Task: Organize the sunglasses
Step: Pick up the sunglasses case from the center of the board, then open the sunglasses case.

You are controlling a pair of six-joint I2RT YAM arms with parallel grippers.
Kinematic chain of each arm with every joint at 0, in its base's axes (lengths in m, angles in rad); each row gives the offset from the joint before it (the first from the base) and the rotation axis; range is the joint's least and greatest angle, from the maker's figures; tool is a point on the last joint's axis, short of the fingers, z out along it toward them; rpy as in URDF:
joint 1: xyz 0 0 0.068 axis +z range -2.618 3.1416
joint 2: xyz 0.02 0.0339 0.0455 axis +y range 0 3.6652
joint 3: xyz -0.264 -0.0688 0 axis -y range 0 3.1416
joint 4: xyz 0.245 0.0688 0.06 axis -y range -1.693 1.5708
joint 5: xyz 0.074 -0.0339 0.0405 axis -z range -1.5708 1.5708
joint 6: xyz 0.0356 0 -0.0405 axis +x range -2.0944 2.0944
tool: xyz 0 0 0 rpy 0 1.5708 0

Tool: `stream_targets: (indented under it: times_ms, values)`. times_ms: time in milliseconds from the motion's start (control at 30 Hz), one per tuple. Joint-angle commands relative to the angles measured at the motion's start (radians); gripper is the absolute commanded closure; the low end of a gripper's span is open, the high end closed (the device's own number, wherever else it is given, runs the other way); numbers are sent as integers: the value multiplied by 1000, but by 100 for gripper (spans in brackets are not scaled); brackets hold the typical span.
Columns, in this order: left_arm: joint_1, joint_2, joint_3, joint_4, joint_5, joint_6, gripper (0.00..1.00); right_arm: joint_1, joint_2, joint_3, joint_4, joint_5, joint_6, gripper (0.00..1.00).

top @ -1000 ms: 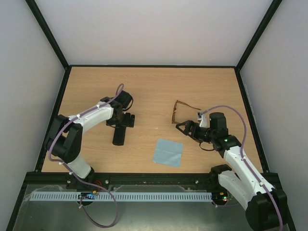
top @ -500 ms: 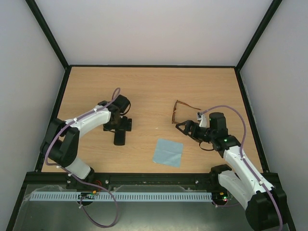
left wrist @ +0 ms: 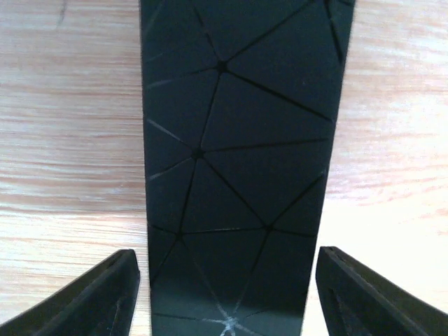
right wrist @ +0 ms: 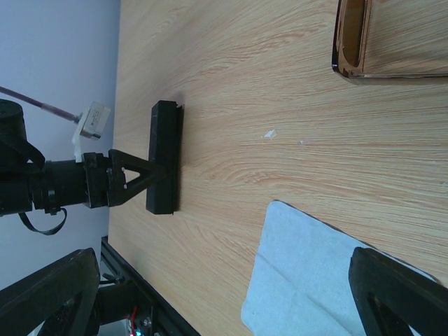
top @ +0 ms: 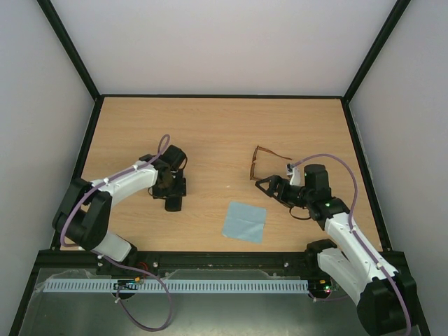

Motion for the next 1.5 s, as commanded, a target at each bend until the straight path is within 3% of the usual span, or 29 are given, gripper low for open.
stream_targets:
  times_ms: [0, 100, 400, 467, 700, 900, 1167, 1467]
  values:
    - [-4, 17, -14, 27, 25, -17, 36, 6, -5, -15, 3, -21, 6, 1]
    - [-4, 25, -14, 29, 32, -18, 52, 6, -9, -21, 5, -19, 7, 1]
    - [-5, -13, -12, 35, 67, -19, 59, 5, -7, -20, 5, -22, 9, 1]
    - [-6, -75, -9, 64, 139, -17, 61, 6, -1, -15, 8, -29, 8, 1]
    - [-10, -270, -48, 285, 596, -62, 61, 56, 76, 80, 23, -65, 23, 1]
    - [-31, -384, -97, 439, 781, -165, 61, 201, 143, 251, 3, 6, 51, 1]
    - [-66, -489, -166, 607, 856, -293, 61, 336, 248, 404, -12, 139, 67, 1]
    - [-76, -523, -171, 596, 855, -306, 62, 399, 341, 457, 14, 211, 66, 0]
